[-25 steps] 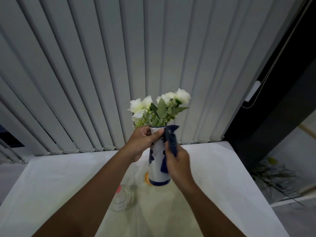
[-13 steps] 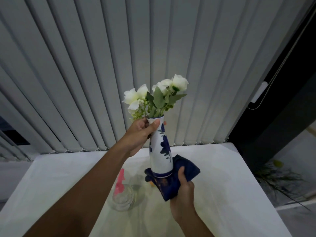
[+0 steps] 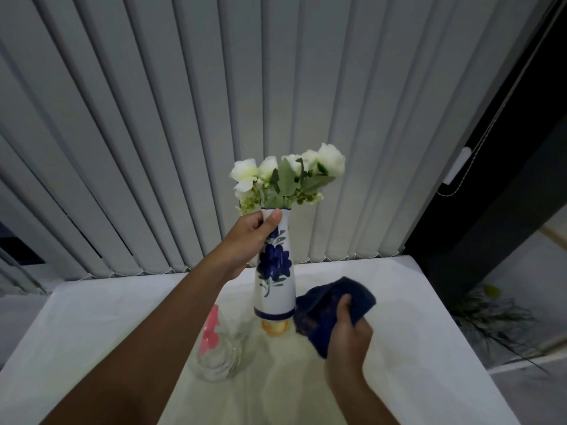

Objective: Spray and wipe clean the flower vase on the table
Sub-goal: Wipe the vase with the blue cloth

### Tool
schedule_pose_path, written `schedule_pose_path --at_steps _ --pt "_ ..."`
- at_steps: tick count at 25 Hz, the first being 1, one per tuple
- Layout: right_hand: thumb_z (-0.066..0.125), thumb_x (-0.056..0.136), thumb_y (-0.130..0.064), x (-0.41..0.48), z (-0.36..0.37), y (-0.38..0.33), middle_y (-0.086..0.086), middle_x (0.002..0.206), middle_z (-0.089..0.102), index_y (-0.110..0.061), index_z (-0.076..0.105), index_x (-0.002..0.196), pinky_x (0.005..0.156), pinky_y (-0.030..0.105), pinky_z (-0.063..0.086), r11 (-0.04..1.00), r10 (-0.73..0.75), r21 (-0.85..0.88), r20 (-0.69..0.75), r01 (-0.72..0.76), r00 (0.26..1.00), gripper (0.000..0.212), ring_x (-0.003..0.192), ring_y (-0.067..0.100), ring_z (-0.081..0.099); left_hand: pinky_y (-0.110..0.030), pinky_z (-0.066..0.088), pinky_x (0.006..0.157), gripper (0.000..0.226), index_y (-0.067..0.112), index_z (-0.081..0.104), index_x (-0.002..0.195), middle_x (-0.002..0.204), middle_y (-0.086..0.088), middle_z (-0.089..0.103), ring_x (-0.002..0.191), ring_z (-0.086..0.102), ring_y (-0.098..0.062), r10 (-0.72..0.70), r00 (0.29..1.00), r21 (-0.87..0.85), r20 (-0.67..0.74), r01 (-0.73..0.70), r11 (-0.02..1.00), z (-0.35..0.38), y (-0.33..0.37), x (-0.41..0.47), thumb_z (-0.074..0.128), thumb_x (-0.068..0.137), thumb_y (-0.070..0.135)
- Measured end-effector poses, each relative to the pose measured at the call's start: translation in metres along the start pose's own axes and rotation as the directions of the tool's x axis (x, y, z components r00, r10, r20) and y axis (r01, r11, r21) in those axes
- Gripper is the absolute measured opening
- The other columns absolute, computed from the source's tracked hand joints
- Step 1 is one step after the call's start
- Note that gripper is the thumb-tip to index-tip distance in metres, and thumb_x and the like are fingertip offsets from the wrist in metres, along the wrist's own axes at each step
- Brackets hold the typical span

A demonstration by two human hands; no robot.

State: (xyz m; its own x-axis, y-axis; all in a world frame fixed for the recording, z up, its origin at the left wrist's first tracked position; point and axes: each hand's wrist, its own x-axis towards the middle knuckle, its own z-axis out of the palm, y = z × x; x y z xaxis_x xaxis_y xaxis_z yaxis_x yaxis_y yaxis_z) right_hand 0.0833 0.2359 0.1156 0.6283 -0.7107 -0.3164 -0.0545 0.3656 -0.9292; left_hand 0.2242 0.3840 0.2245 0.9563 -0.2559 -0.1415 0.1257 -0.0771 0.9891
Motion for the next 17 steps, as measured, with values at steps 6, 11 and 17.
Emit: schedule_pose_path --at_steps 6,11,17 --pt "0.061 0.096 -0.030 0.010 0.049 -0.044 -0.022 0.094 0.079 -0.025 0.074 0.113 0.075 0.027 0.057 0.871 -0.301 -0.217 0.474 0.441 0.827 0.022 0.093 0.007 0.074 -0.017 0.053 0.054 0.025 0.012 0.073 0.095 0.075 0.005 0.078 0.065 0.072 -0.007 0.031 0.999 0.005 0.036 -0.031 0.999 0.014 -0.009 -0.007 0.061 0.101 0.034" --pt "0.053 0.082 0.006 -0.003 0.012 0.011 -0.001 0.168 0.029 -0.016 0.042 0.155 0.124 0.051 0.023 0.300 -0.521 -0.123 0.809 0.946 0.271 0.076 0.156 0.031 0.017 -0.019 0.050 0.050 0.025 0.010 0.072 0.087 0.064 0.006 0.070 0.054 0.063 -0.007 0.064 0.996 -0.045 -0.068 -0.068 0.997 0.020 -0.004 -0.001 0.066 0.099 0.031" --pt "0.055 0.083 -0.010 0.010 -0.002 0.016 -0.006 0.170 0.023 -0.012 0.042 0.154 0.119 0.054 0.034 0.107 -0.367 -0.043 0.927 0.993 0.080 0.072 0.157 0.024 0.014 -0.021 0.054 0.058 0.030 0.008 0.074 0.091 0.070 0.006 0.073 0.063 0.065 -0.008 0.089 0.990 0.016 -0.107 -0.088 0.996 0.012 -0.010 0.005 0.071 0.094 0.037"
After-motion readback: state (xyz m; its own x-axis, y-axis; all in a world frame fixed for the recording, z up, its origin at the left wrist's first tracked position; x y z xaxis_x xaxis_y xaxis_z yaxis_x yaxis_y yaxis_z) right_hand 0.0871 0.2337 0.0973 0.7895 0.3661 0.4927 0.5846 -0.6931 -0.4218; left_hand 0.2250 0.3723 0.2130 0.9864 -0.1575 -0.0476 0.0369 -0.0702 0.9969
